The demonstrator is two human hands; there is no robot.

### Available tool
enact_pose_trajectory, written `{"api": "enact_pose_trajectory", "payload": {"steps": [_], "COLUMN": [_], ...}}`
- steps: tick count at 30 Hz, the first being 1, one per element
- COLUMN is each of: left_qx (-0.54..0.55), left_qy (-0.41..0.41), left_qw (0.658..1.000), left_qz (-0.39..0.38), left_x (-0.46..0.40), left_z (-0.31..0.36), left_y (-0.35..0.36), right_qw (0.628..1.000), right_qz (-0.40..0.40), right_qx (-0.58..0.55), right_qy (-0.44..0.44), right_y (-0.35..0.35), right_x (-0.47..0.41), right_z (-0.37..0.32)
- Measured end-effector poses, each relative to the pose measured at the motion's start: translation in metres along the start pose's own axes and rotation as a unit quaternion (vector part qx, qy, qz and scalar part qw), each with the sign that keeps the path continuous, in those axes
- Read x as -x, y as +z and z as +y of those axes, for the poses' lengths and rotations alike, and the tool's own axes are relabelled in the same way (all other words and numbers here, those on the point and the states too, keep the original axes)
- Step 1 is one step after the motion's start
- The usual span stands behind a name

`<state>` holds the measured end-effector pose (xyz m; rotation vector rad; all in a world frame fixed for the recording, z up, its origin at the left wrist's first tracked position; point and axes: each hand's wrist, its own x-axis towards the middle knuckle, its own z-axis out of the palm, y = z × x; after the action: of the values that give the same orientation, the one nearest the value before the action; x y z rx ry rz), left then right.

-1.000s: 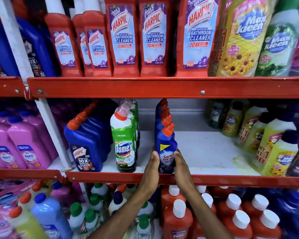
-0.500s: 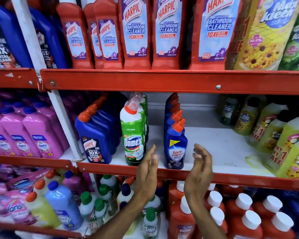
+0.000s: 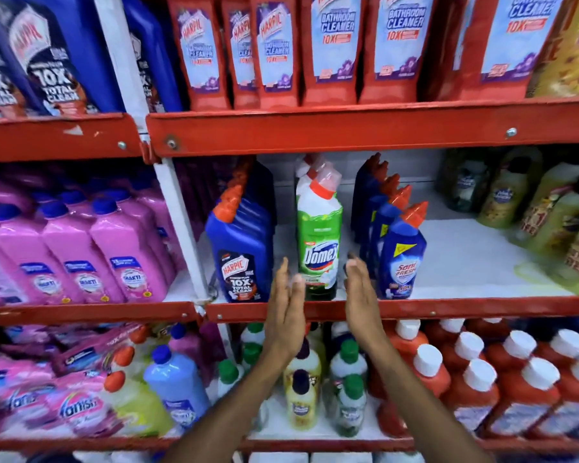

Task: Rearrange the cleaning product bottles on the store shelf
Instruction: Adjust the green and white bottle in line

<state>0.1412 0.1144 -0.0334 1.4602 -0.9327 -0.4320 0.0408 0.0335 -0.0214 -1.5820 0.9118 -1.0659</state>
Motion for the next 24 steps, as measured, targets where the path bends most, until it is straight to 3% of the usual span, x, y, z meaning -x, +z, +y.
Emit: {"api": "enact_pose_trajectory", "payload": {"steps": [3,6,19,24], "left_qx": [-0.014,0.005,0.011,-0.007], "left_qy": [-0.038,-0.022,-0.016,-0.01], "left_qw": [0.998,0.997,0.998,0.998], "left_qz": [-0.048,-0.077,-0.052,-0.065], "left_x": [-0.012,-0.019,-0.017,-0.014], "left_z": [0.001,-0.002,-0.002,0.003], "left_y": [0.0,0.003,0.005,0.003], "right_qw": [0.999,0.996,0.99,0.992], "right_qz": [-0.039,-0.089,-0.129,-0.121], "right_qx": [0.01,0.013,-0.035,0.002], "right_qy": [0.007,0.003,0.038,0.029], "right_y": [0.007,0.004,0.001,0.003], "right_x": [-0.01,-0.016,-0.022,-0.021], "right_z": [0.002,0.005,0.002,0.002]}}
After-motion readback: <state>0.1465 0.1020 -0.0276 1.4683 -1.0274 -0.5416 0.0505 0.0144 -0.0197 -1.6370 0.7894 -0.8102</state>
